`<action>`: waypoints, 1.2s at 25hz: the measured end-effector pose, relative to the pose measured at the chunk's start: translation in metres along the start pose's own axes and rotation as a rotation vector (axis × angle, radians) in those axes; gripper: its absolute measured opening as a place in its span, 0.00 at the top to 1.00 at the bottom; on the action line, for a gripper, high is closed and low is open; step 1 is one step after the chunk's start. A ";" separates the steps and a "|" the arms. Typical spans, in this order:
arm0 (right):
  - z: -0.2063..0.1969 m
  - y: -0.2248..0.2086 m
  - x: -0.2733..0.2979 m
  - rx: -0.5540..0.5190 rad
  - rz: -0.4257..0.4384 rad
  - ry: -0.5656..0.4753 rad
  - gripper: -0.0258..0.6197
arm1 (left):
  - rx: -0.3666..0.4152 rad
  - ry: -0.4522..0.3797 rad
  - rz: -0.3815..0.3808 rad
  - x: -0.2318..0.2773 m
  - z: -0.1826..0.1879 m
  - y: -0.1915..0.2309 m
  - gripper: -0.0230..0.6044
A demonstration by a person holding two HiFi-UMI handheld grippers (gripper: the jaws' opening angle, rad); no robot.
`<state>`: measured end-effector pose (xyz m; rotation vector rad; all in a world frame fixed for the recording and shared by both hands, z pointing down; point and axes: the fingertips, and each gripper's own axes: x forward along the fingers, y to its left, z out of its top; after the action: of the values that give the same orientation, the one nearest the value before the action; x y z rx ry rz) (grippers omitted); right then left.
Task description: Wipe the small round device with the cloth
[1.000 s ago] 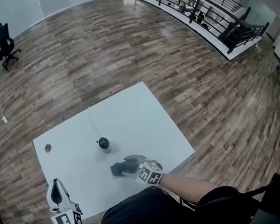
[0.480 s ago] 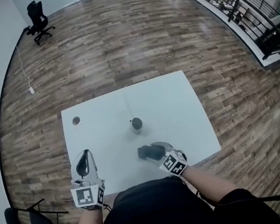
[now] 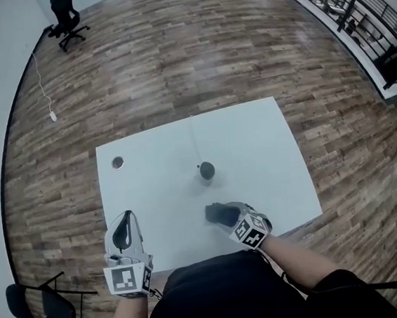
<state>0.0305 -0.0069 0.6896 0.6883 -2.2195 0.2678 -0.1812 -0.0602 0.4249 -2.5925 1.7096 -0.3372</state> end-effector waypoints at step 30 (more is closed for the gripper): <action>-0.025 -0.015 0.023 0.081 0.089 0.184 0.80 | -0.042 0.006 0.064 -0.008 0.004 0.005 0.95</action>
<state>0.0424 -0.0184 0.7231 0.5839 -2.0748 0.4502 -0.1881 -0.0555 0.4185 -2.5603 1.8160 -0.3107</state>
